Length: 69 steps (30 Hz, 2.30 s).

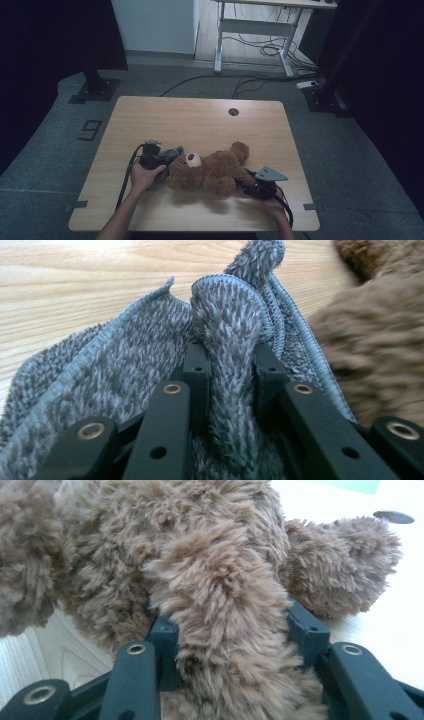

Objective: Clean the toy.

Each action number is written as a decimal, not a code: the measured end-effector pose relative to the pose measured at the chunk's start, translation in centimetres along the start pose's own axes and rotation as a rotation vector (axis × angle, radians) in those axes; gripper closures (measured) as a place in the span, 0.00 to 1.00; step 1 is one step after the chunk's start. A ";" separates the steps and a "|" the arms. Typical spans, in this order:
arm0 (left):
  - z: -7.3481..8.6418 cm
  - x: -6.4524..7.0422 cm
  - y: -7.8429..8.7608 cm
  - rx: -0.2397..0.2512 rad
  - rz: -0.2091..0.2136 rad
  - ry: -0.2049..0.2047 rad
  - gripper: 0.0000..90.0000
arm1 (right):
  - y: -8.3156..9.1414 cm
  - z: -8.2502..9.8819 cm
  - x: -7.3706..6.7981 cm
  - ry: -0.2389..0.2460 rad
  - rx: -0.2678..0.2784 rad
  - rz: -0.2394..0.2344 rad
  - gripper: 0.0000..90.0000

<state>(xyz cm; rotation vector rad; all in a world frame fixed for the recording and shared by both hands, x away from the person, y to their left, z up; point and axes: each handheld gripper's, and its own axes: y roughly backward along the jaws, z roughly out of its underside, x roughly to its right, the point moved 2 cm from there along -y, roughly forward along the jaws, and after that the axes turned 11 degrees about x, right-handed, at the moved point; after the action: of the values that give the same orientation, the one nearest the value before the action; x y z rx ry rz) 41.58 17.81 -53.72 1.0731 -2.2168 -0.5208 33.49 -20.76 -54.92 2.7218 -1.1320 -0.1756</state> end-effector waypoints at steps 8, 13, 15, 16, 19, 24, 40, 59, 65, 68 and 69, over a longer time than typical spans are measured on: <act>-0.3 -0.6 4.0 0.098 0.034 0.031 0.81 | 0.1 0.1 0.1 -0.011 0.003 0.004 0.57; -1.7 2.0 6.2 0.196 0.103 -0.005 0.81 | 0.1 0.0 0.0 -0.001 0.000 0.007 0.57; -2.2 3.5 6.3 0.214 0.131 -0.036 0.81 | 0.1 0.0 0.0 -0.002 0.000 0.008 0.57; -2.4 4.3 6.3 0.221 0.140 -0.053 0.81 | 0.1 0.0 0.0 -0.003 0.000 0.008 0.57; -2.7 6.4 5.7 0.219 0.159 -0.106 0.81 | 0.1 0.0 0.0 -0.003 -0.001 0.009 0.57; -1.9 7.0 4.2 0.199 0.081 -0.162 0.81 | 0.1 0.0 -0.1 0.001 -0.001 0.008 0.57; 1.6 4.0 3.0 0.118 -0.052 -0.123 0.82 | -0.1 -0.1 -0.3 -0.008 -0.002 0.001 0.57; -2.2 7.2 6.3 0.240 0.080 -0.146 0.80 | -1.1 -0.5 -1.3 0.049 -0.007 0.078 0.58; -1.9 6.6 3.6 0.249 0.061 -0.097 0.81 | -1.9 -0.6 -1.4 0.069 0.008 0.132 0.59; -2.0 6.2 2.8 0.266 0.057 -0.070 0.81 | -2.1 -0.6 -1.2 0.079 0.020 0.162 0.59; -2.0 6.2 2.5 0.273 0.056 -0.064 0.81 | -2.2 -0.7 -1.1 0.084 0.023 0.177 0.59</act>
<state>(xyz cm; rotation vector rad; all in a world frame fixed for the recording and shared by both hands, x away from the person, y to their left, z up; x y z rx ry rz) 38.55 14.21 -48.59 1.1398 -2.4164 -0.2351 34.35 -18.35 -54.70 2.6037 -1.3489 -0.0231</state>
